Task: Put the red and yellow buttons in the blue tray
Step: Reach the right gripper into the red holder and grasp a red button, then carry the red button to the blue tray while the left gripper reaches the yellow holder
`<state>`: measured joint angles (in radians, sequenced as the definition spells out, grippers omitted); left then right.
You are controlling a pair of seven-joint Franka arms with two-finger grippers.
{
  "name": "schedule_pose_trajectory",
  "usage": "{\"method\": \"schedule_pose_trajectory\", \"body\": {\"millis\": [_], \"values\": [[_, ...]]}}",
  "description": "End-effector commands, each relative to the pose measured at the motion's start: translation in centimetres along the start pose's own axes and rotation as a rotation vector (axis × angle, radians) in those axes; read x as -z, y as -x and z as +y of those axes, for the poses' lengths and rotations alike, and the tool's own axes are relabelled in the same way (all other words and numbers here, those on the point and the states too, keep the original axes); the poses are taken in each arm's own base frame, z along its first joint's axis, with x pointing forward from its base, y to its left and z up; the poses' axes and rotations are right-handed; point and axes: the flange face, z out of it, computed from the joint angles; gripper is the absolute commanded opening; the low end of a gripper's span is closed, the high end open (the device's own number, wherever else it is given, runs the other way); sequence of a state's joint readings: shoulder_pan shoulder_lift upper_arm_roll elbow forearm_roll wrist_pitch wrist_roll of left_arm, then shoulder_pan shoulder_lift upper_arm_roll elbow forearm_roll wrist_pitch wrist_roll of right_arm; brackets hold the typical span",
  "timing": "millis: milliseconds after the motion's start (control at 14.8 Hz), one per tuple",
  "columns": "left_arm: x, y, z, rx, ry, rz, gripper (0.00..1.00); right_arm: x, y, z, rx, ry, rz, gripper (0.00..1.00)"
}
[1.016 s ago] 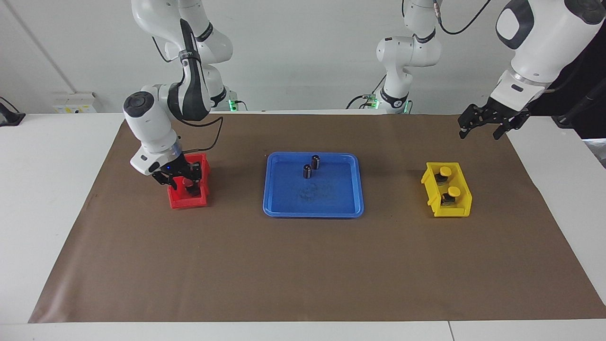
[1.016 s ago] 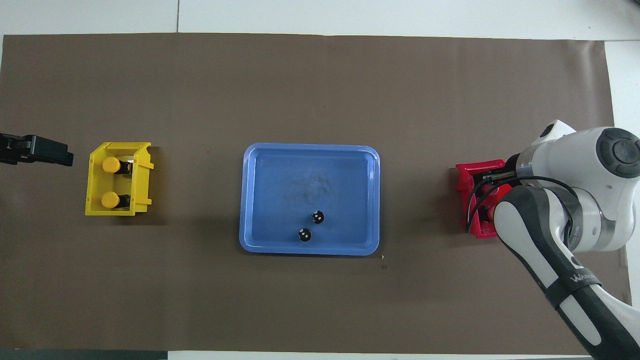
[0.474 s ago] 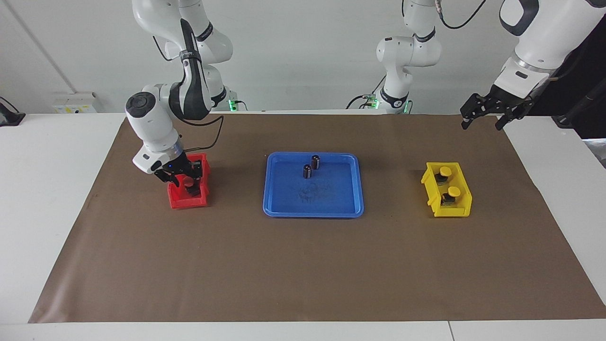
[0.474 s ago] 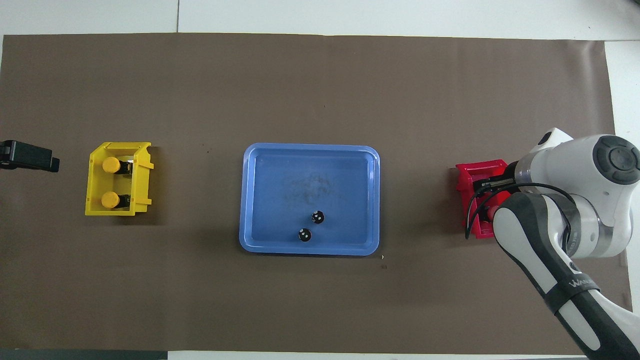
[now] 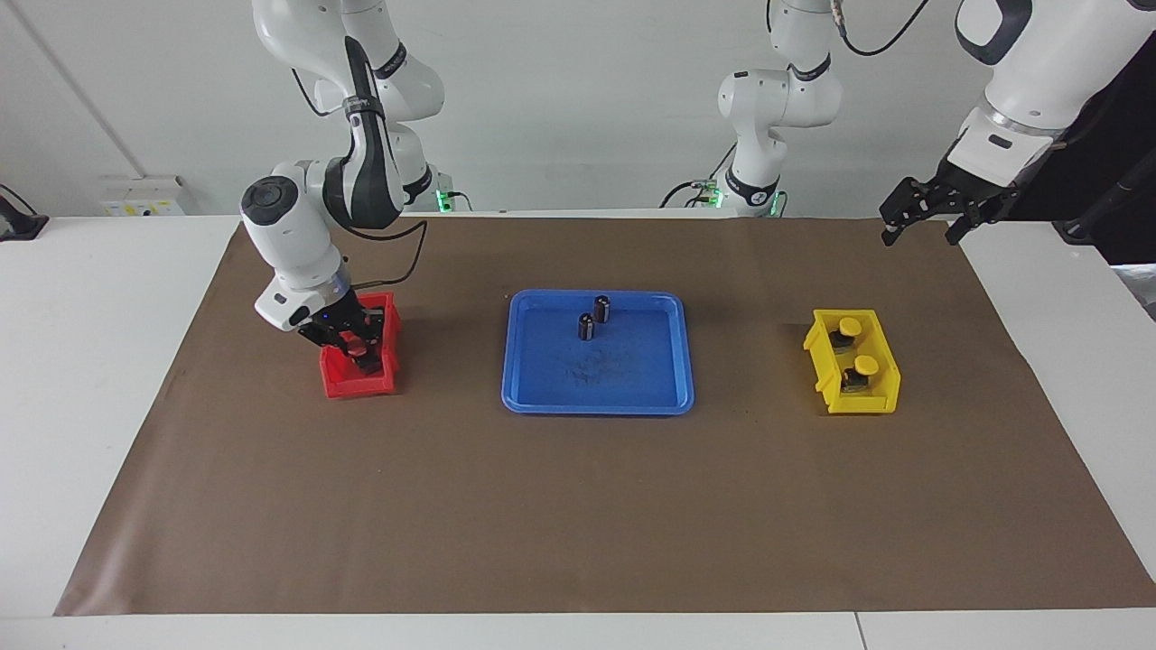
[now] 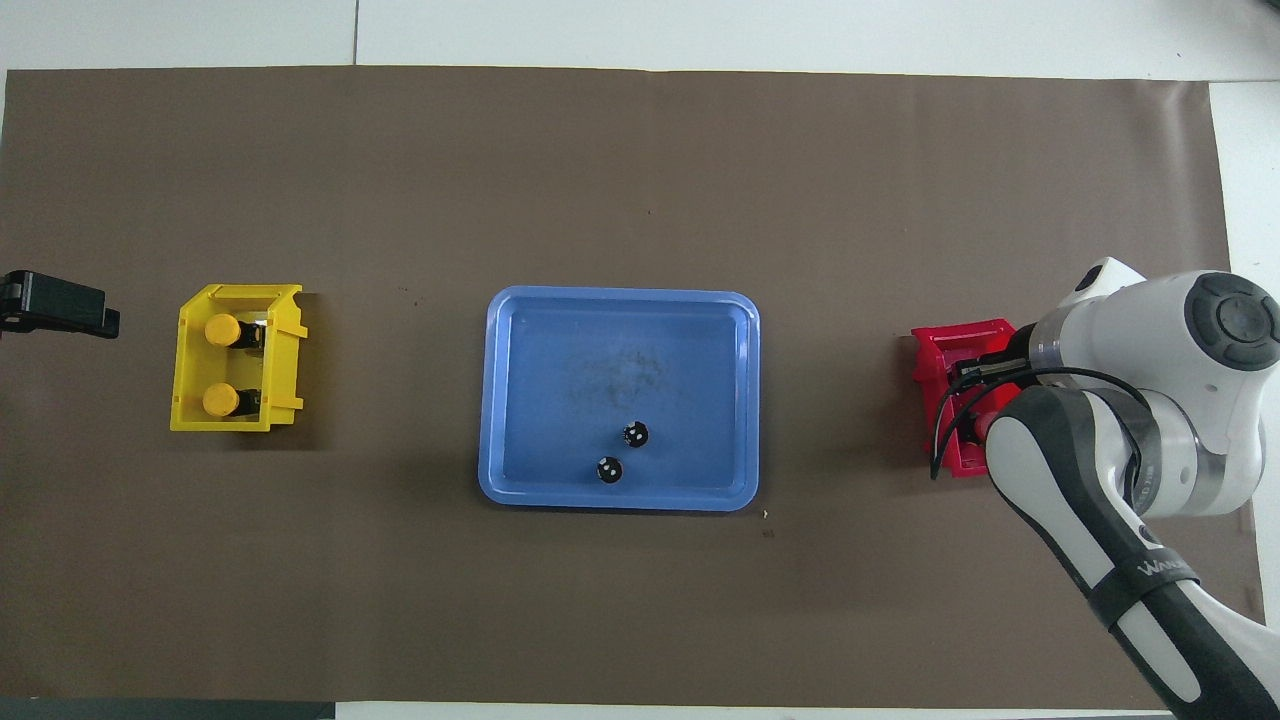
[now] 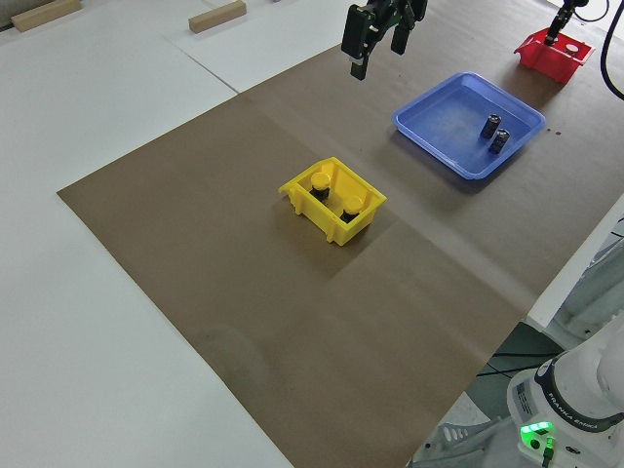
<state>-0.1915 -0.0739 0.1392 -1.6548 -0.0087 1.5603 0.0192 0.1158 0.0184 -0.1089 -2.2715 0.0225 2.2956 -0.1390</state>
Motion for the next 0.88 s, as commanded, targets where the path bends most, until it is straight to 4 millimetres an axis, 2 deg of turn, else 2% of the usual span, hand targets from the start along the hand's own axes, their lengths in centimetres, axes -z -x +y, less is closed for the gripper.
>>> {"method": "schedule_pose_trajectory", "body": {"millis": [0,271,339,406,542,745,813], "values": [[0.3,-0.1,0.2,0.015,-0.005,-0.007,1.0,3.7,-1.8,0.0,-0.006,-0.019,-0.026,0.25],[-0.3,-0.3,-0.5,0.024,-0.006,0.019,1.0,11.9,-6.0,-0.2,0.016,-0.011,-0.097,0.26],[-0.9,-0.4,-0.7,0.025,-0.005,0.028,1.0,13.7,-6.9,-0.9,0.02,-0.01,-0.1,0.26],[-1.3,-0.6,-1.3,0.036,-0.005,0.041,1.0,14.8,-8.0,-3.2,0.028,-0.009,-0.104,0.26],[-3.3,-1.7,-1.5,0.041,-0.008,0.064,1.0,16.6,-9.6,-8.3,-0.047,0.0,-0.082,0.26],[-7.9,-3.6,-1.5,0.043,-0.015,0.063,0.94,16.1,-10.4,-19.0,-0.185,-0.01,-0.014,0.26],[-9.5,-3.8,-1.5,0.043,-0.017,0.063,0.88,15.7,-10.4,-22.9,-0.205,-0.045,0.021,0.26]]}}
